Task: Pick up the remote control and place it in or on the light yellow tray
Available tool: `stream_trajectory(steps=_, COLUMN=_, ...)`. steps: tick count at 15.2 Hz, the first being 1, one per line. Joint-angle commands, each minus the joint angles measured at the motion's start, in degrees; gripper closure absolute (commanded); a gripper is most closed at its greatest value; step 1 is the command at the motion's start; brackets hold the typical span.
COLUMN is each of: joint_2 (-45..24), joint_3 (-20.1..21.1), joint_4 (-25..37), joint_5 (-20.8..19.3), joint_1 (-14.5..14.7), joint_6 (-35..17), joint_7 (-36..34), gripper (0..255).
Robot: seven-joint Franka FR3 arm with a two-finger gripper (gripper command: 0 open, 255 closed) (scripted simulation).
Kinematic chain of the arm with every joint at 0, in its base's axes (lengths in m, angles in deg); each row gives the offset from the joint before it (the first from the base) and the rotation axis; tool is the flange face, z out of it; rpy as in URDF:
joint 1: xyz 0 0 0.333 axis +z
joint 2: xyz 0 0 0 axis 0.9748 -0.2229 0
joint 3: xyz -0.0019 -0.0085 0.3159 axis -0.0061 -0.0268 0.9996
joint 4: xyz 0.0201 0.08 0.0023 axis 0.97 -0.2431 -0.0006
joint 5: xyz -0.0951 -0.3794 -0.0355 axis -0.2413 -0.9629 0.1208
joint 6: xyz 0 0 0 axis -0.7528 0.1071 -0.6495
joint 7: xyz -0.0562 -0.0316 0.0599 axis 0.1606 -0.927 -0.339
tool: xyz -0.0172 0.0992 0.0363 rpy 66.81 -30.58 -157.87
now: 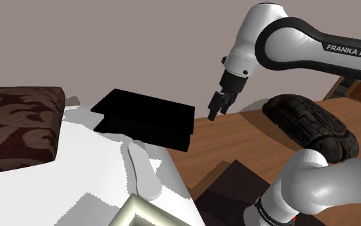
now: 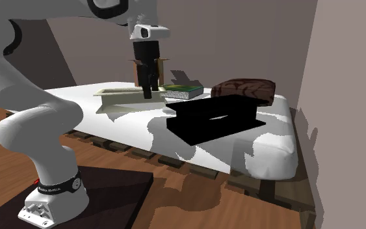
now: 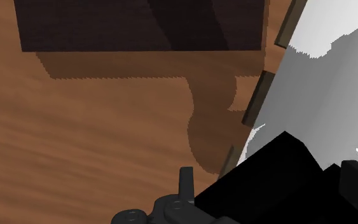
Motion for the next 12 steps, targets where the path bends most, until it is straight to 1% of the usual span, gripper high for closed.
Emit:
stream_trajectory(steps=1, joint_2=-1.7, joint_3=3.2, joint_4=0.2, joint_5=1.6, joint_1=0.3, joint_6=-1.7, joint_7=-4.2, gripper=0)
stream_trajectory(steps=7, joint_2=-8.0, joint_3=12.7, joint_4=2.8, joint_5=4.9, joint_1=0.7, joint_6=-6.3, joint_7=-16.4, gripper=0)
stream_trajectory(steps=12, joint_2=-15.9, joint_3=20.7, joint_4=7.3, joint_5=5.4, joint_1=-0.3, joint_6=-10.1, joint_7=-26.9, gripper=0)
